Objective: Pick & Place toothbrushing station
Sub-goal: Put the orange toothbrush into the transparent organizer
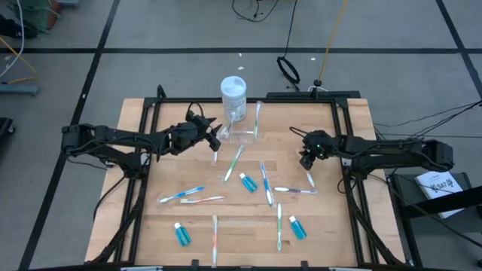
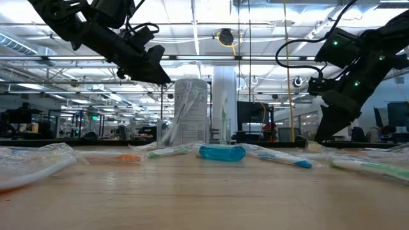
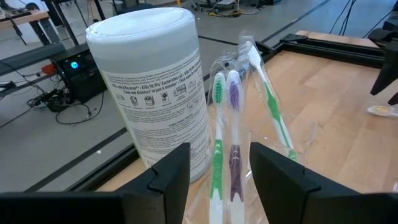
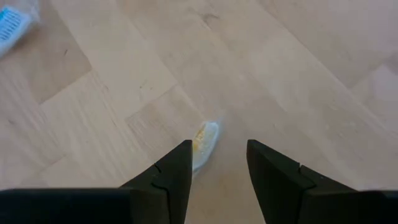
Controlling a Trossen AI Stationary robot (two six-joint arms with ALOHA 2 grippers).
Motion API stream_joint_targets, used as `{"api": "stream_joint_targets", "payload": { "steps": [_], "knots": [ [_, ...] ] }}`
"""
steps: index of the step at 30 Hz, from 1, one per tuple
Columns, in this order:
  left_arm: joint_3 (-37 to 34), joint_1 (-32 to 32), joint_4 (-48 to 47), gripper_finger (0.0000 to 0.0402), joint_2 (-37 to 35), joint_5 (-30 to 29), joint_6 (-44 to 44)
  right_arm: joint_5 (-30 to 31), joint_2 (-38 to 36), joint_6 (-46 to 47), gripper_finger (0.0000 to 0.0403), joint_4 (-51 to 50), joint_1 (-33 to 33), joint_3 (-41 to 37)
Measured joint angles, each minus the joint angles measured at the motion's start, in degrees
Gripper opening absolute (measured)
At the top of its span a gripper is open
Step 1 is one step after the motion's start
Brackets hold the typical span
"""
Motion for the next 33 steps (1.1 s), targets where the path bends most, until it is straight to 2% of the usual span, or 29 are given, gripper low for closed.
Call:
{"api": "stream_joint_targets", "payload": {
  "steps": [8,15,17,20,28,33],
  "knots": [
    [0.0,0.0,0.0,0.0172,-0.01,0.0,0.0,-0.12,-0.01,5.16,0.0144,5.81,0.0,-5.13],
    [0.0,0.0,0.0,0.0172,0.02,0.0,0.0,-0.69,-0.06,-0.49,0.0143,12.94,0.0,-8.47],
    [0.0,0.0,0.0,0.0173,-0.01,0.0,0.0,-2.96,0.02,-2.79,0.0137,14.55,0.0,-8.68],
    [0.0,-0.02,0.0,0.0173,0.02,0.0,0.0,-6.39,0.02,-3.14,0.0115,15.88,0.02,-8.74],
    [0.0,0.0,0.0,0.0172,0.02,0.0,0.0,-6.52,0.02,-4.07,0.0014,16.26,0.02,-8.74],
    [0.0,0.0,0.0,0.0172,0.02,0.0,0.0,-6.69,0.02,-6.46,0.0007,17.8,0.02,-8.74]
  ]
}}
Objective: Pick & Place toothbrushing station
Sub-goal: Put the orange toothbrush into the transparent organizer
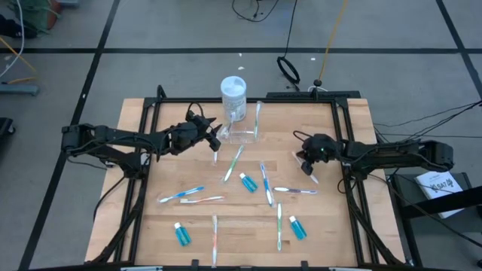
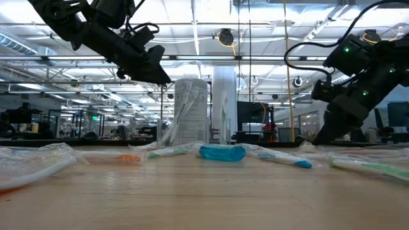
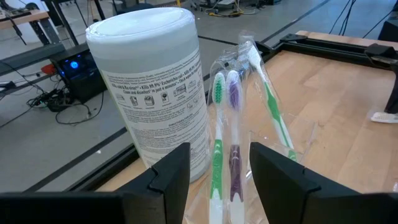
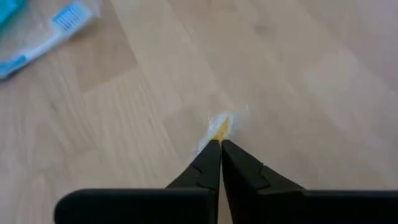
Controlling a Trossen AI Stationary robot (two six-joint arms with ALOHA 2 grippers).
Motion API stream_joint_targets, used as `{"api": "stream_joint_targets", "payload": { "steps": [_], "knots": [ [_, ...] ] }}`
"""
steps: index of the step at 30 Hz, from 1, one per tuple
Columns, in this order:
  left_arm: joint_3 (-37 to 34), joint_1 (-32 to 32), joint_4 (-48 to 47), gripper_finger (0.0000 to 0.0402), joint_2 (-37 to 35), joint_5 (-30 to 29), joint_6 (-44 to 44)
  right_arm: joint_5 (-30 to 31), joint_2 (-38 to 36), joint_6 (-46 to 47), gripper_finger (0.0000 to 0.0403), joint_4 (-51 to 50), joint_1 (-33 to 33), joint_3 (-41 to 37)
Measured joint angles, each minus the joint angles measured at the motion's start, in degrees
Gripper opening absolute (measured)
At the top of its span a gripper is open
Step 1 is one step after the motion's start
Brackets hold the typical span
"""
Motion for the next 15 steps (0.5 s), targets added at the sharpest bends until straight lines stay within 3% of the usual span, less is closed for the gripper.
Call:
{"api": "stream_joint_targets", "payload": {
  "steps": [10,15],
  "knots": [
    [0.0,0.0,0.0,0.0172,0.0,0.0,0.0,-2.79,0.0,-13.88,0.0001,21.57,0.02,0.0],
    [0.0,0.0,0.0,0.0173,0.0,0.0,0.0,-2.7,0.0,-16.46,0.0,33.98,0.04,0.0]
  ]
}}
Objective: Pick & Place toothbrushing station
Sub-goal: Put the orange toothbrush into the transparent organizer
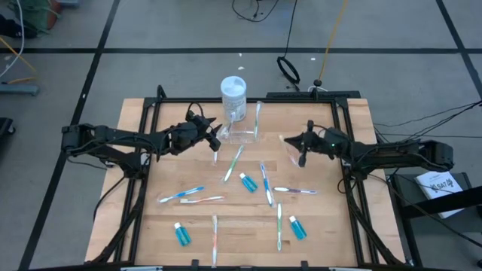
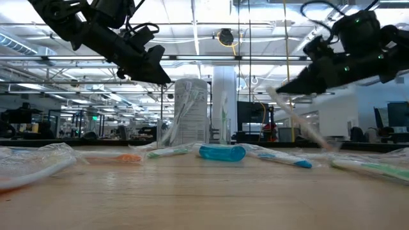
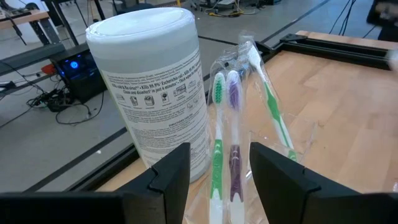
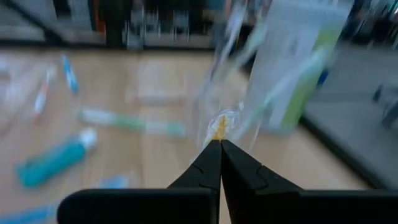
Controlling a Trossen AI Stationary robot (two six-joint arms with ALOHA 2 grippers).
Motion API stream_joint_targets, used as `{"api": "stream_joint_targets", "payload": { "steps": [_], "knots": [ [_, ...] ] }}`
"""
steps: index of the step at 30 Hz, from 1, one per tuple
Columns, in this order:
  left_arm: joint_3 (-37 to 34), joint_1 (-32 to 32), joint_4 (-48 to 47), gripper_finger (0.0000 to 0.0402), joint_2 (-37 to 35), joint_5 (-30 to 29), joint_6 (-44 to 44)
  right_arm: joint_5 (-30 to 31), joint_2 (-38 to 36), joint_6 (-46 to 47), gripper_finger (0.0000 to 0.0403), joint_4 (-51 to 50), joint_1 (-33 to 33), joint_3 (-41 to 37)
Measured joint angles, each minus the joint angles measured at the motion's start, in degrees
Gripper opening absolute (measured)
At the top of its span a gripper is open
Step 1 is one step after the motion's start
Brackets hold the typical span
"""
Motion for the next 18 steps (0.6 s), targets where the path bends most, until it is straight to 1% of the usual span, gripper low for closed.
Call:
{"api": "stream_joint_targets", "payload": {
  "steps": [3,6,12,15,18],
  "knots": [
    [0.0,0.0,0.0,0.0173,0.0,0.0,-0.02,-0.62,0.08,1.79,0.0,6.3,0.09,0.02],
    [0.0,-0.01,0.07,0.0173,0.0,0.0,-0.03,-3.02,1.68,2.15,0.0,12.95,0.13,0.02],
    [0.0,0.0,0.13,0.0172,0.0,0.0,-0.24,-1.13,10.57,7.05,0.0,31.29,0.94,0.34],
    [0.0,0.0,0.2,0.0172,0.0,0.0,-0.26,-1.1,16.31,5.49,0.0,34.43,1.62,2.98],
    [0.0,-0.02,0.2,0.0172,0.0,0.02,-0.26,-1.1,22.44,3.82,0.0,34.62,2.26,8.52]
  ]
}}
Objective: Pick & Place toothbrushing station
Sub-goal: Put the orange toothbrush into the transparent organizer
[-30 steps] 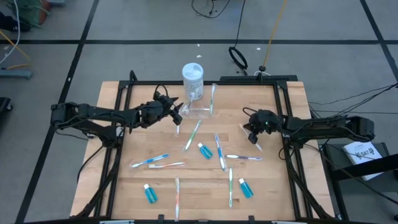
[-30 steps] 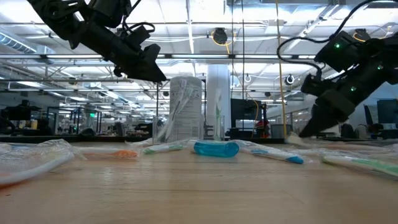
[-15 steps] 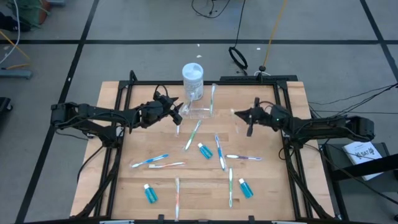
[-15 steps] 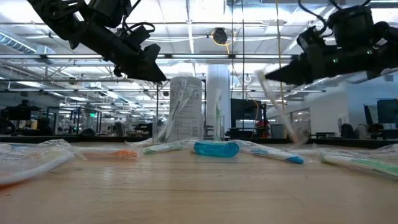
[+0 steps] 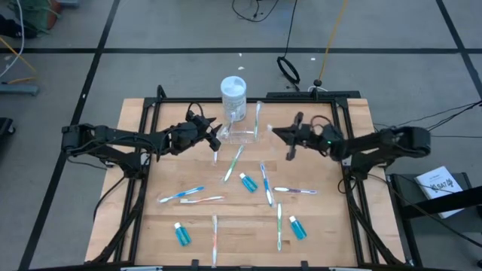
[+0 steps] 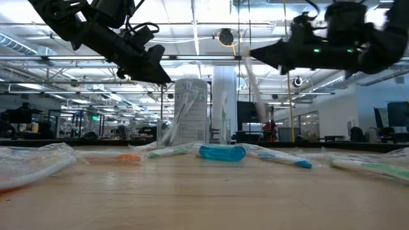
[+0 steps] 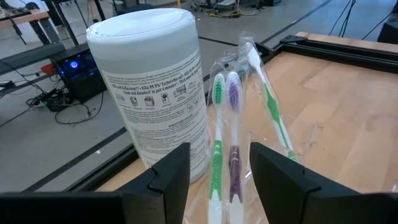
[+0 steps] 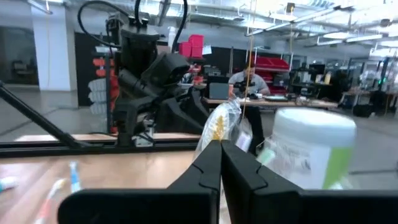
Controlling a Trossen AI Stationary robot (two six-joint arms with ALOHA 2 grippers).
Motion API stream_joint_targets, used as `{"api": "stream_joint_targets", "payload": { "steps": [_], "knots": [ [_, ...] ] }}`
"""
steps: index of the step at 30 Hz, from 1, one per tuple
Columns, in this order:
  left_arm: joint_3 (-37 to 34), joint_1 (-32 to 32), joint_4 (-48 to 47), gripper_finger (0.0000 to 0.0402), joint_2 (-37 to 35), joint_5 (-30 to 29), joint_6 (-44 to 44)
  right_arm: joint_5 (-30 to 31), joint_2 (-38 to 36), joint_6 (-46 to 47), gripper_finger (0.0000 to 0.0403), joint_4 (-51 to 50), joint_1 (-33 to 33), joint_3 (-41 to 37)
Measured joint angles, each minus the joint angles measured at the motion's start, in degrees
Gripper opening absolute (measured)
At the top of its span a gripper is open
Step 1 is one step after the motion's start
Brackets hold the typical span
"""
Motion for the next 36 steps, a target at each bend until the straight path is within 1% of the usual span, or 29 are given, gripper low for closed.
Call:
{"api": "stream_joint_targets", "payload": {
  "steps": [3,6,9,12,22,27,29,34,36],
  "knots": [
    [0.0,0.02,0.0,0.0172,0.0,-0.01,-0.15,1.19,5.92,-3.77,0.0,-0.08,0.47,6.68],
    [0.0,0.0,-0.01,0.0172,0.0,0.0,-0.24,6.56,10.47,-7.69,0.0,-0.13,0.51,13.2],
    [0.0,0.01,-0.02,0.0173,0.0,0.0,-0.26,12.28,13.49,-11.44,0.0,-1.08,-0.28,18.26],
    [0.0,0.0,-0.04,0.0173,0.0,0.03,-0.26,14.41,16.04,-11.95,0.0,-1.83,-1.27,21.37],
    [0.0,0.01,-0.04,0.0173,0.0,0.07,-0.32,15.19,24.71,-11.56,0.0,-2.17,-2.63,21.52],
    [0.0,0.0,-0.04,0.0172,0.0,0.09,-0.33,16.14,26.11,-11.97,0.0,-2.18,-1.92,21.41],
    [0.0,0.01,-0.07,0.0173,0.0,0.1,-0.38,19.74,25.63,-12.08,0.0,-4.18,-1.21,20.95],
    [0.0,0.02,-0.07,0.0172,0.0,0.13,-0.46,33.6,25.45,-13.79,0.0,-6.17,1.59,20.02],
    [0.0,0.0,-0.07,0.0173,0.0,0.19,-0.44,36.77,25.44,-16.17,0.0,-6.23,2.53,19.64]
  ]
}}
